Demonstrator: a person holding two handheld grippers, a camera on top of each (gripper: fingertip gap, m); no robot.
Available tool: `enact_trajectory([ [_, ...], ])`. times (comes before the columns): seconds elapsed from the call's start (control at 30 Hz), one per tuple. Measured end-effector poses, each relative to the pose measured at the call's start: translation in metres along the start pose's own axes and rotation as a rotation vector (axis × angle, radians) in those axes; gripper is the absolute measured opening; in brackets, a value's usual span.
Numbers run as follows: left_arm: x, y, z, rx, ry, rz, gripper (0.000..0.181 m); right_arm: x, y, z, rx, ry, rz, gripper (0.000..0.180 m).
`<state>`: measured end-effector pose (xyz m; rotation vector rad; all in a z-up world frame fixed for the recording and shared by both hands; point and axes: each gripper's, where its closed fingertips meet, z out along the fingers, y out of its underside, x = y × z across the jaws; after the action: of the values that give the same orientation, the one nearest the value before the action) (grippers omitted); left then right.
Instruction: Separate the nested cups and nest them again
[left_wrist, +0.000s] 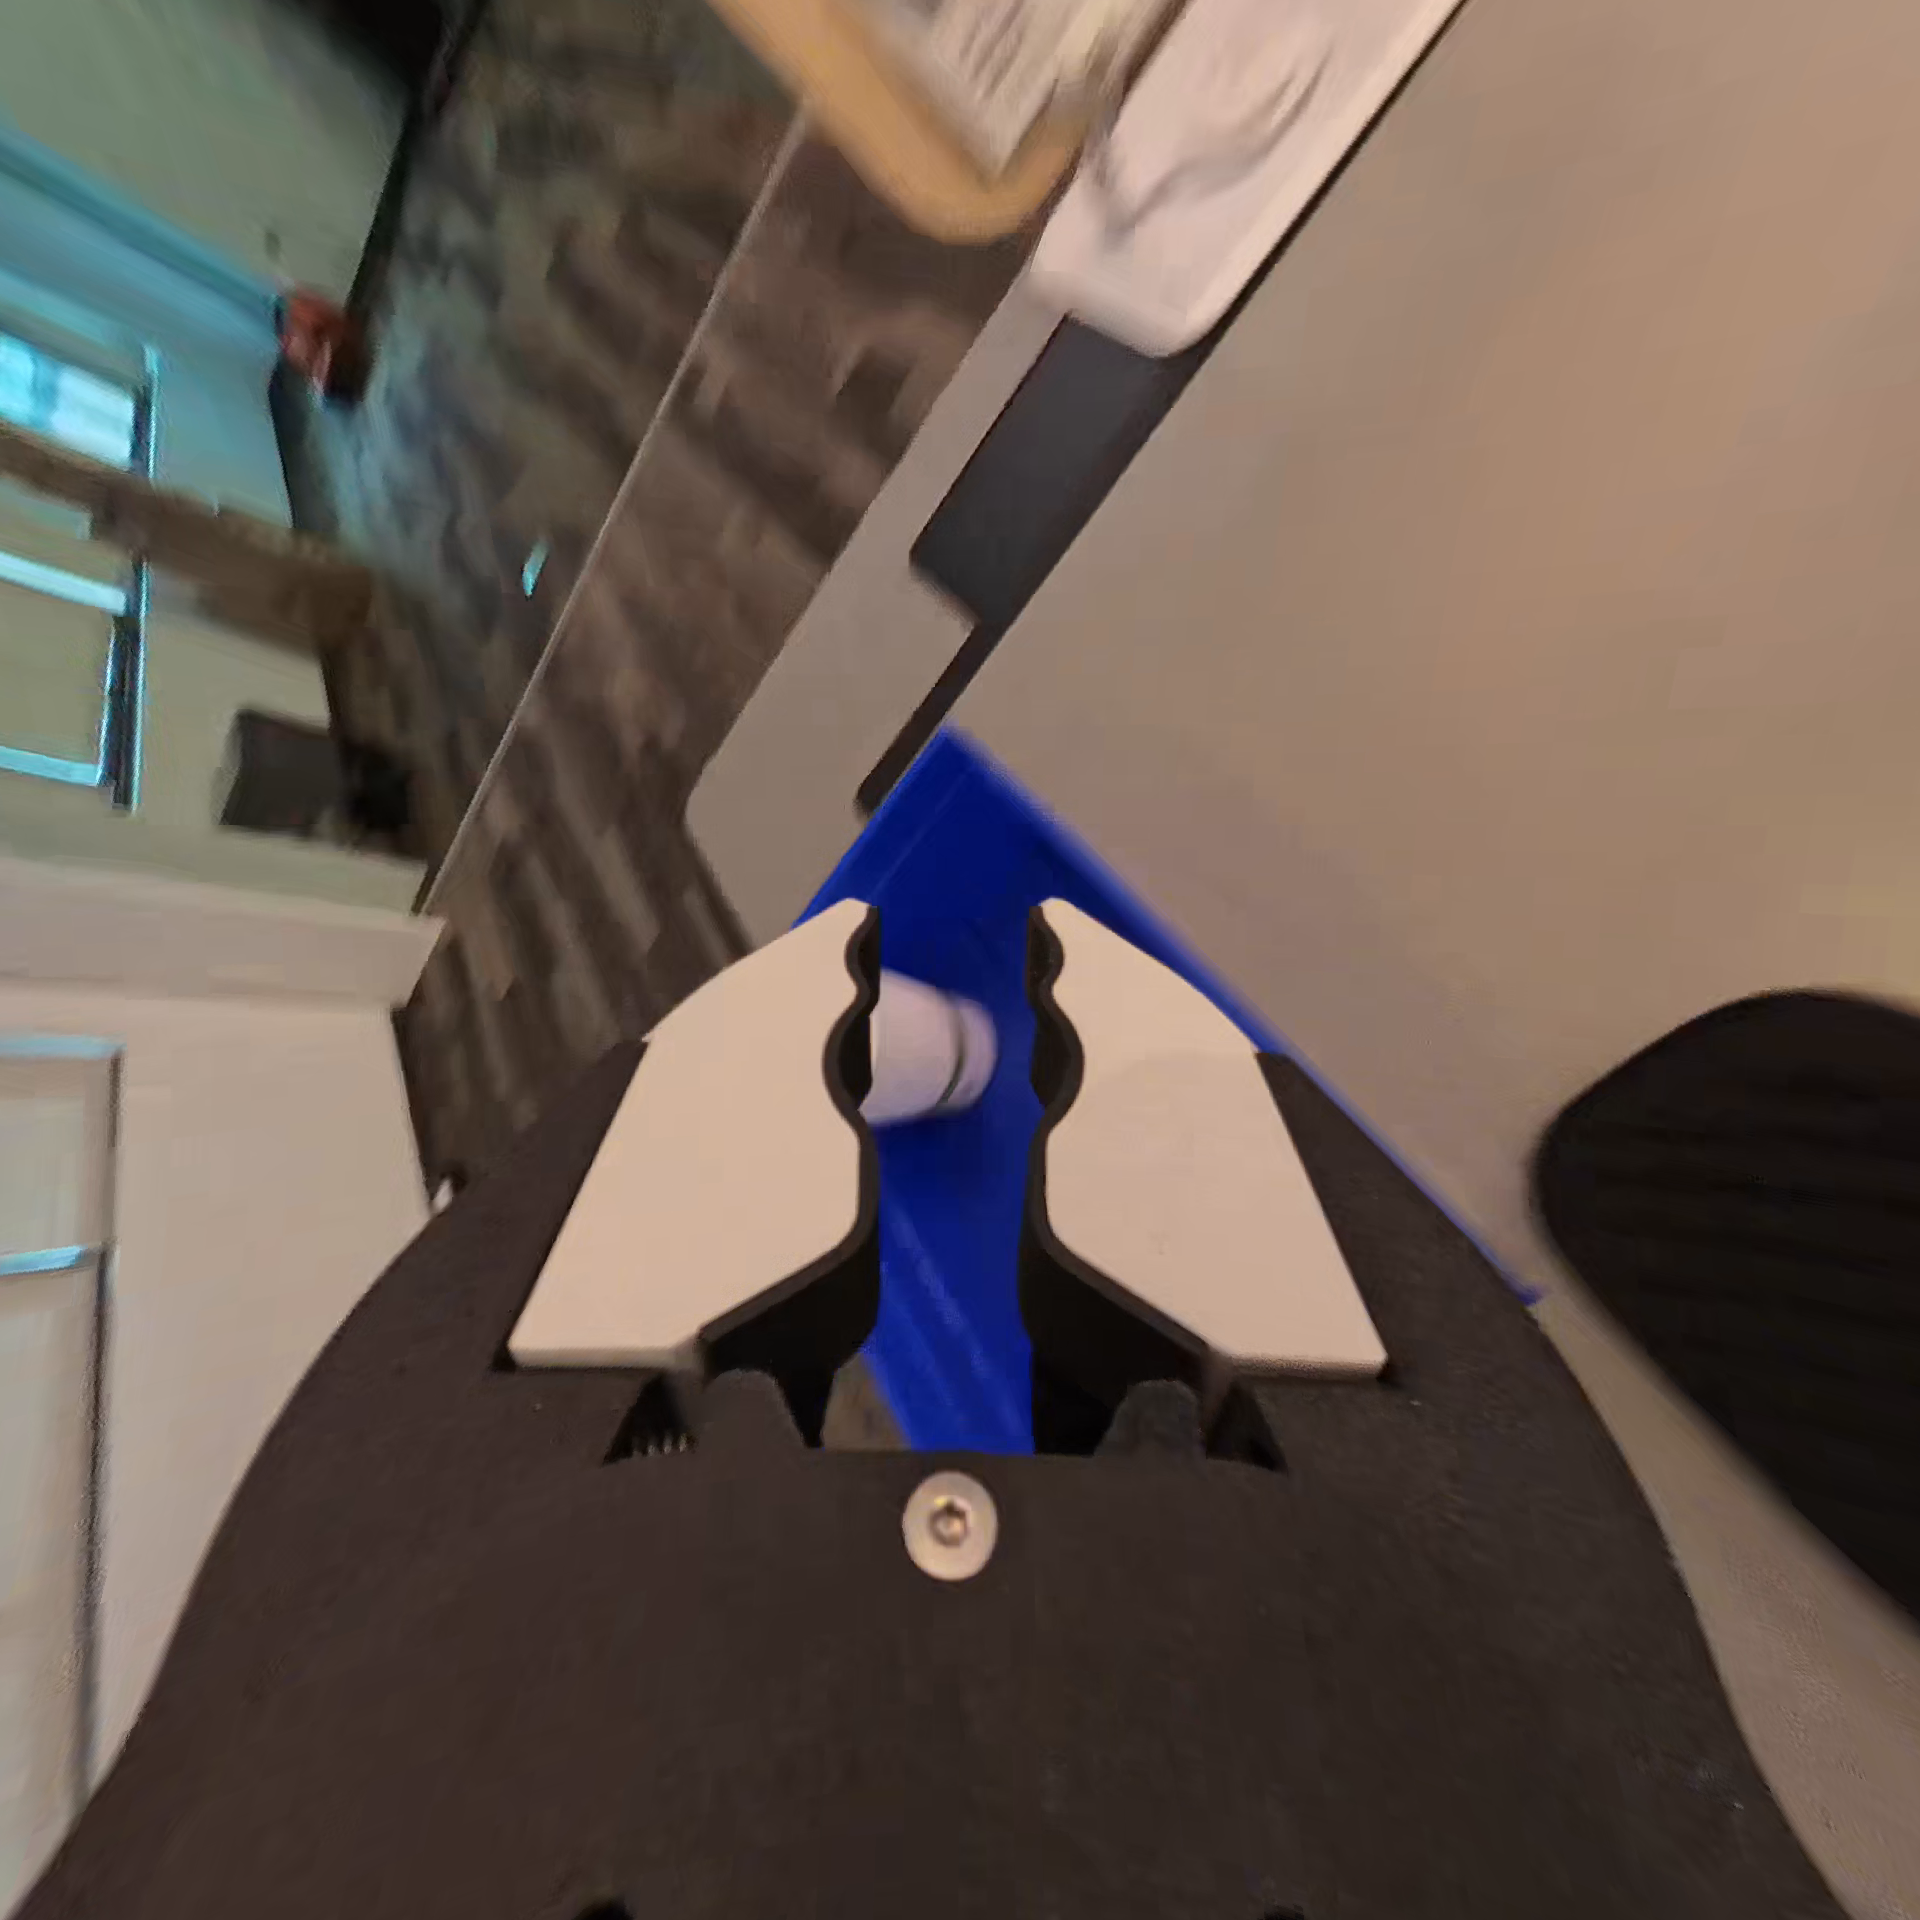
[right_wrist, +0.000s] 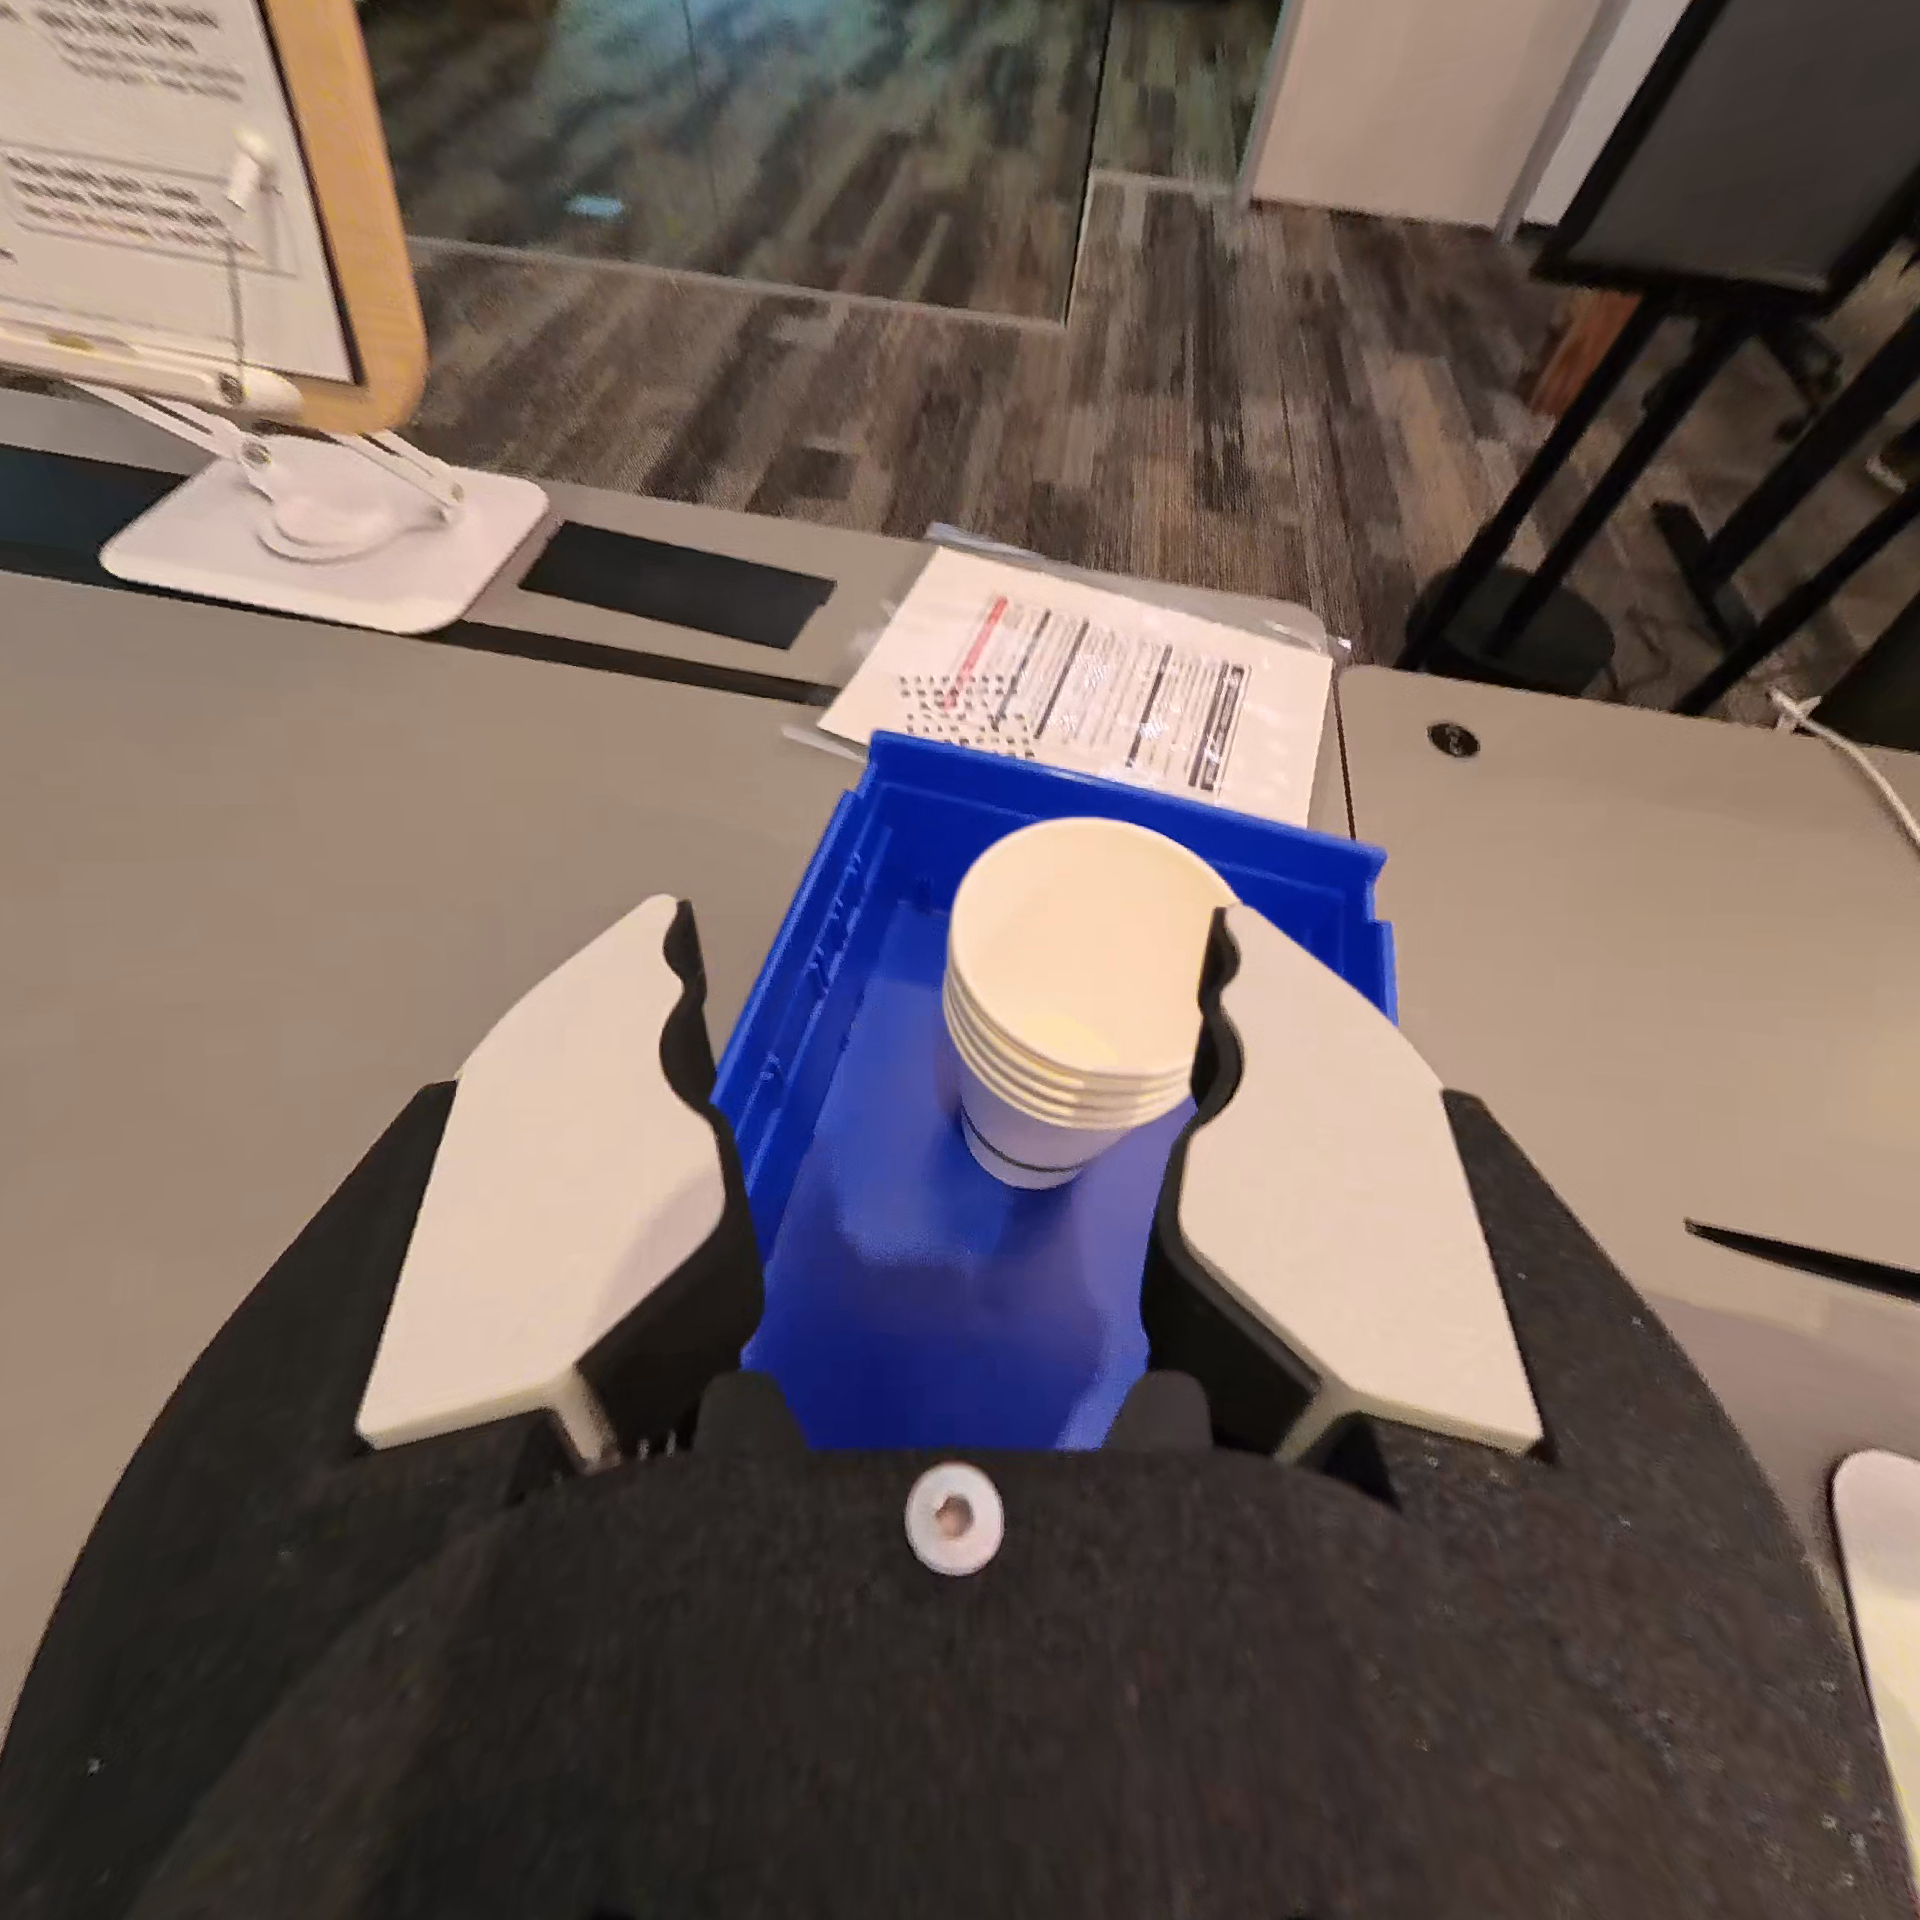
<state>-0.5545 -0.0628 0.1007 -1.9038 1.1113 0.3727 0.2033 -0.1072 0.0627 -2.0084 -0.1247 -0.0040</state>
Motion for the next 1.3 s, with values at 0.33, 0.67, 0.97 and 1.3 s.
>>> enact_trajectory([
  [0.33, -0.034, 0.132, 0.109, -0.435, 0.048, 0.068, 0.04, -0.016, 0.003, 0.008, -0.029, -0.05, -0.035, 0.09],
  [0.67, -0.034, 0.175, 0.151, -0.616, 0.078, -0.003, 0.04, -0.019, 0.001, 0.011, -0.03, -0.063, -0.049, 0.089],
  [0.97, -0.017, 0.194, 0.162, -0.667, 0.108, 0.001, 0.012, -0.022, 0.005, 0.02, -0.057, -0.076, -0.066, 0.089],
  [1.3, -0.017, 0.164, 0.131, -0.555, 0.142, -0.019, 0.0, -0.019, 0.006, 0.02, -0.043, -0.091, -0.046, 0.087],
])
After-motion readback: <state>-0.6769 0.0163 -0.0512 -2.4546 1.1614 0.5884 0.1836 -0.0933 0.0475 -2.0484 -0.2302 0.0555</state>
